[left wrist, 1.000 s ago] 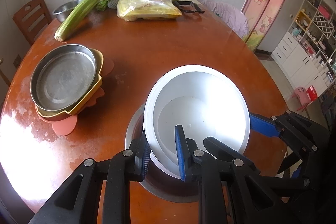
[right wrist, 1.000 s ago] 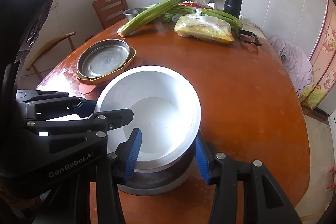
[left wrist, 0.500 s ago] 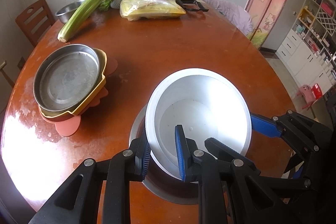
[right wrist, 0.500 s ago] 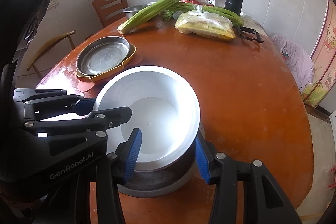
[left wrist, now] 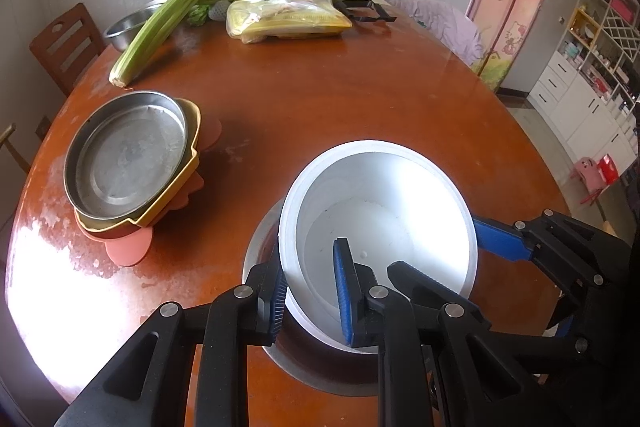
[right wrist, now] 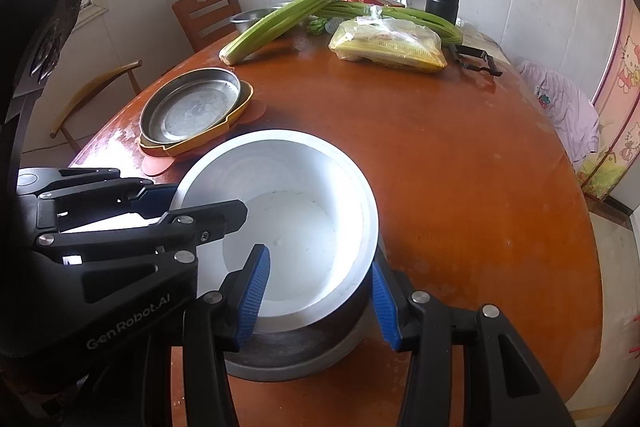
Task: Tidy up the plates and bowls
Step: 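Lower the red-and-white bowl into the white bowl and open the left gripper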
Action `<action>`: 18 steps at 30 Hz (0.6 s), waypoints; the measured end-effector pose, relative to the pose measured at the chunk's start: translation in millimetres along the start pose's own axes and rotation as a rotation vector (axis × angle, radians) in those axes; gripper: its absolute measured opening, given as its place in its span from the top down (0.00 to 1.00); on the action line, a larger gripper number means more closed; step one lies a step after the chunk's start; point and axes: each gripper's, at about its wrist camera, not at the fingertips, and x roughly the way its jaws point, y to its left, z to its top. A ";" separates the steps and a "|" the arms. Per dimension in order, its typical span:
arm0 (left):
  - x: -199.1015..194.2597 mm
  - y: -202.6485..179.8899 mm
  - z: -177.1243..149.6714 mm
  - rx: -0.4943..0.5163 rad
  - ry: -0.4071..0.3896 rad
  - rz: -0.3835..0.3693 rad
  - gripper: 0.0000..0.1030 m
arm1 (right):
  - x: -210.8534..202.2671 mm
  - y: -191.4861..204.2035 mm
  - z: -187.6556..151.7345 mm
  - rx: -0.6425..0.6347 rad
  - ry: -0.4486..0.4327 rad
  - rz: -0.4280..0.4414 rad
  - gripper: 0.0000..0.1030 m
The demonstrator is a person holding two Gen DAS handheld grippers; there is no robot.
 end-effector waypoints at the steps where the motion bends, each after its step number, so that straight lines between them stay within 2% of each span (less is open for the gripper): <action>1: 0.1 -0.5 -0.2 0.000 0.002 -0.006 0.79 | 0.2 0.1 -0.6 0.000 -0.001 0.000 0.52; 18: -2.7 -0.9 -0.3 0.003 0.002 -0.026 0.77 | -2.2 -3.4 -2.3 0.004 -0.007 -0.020 0.52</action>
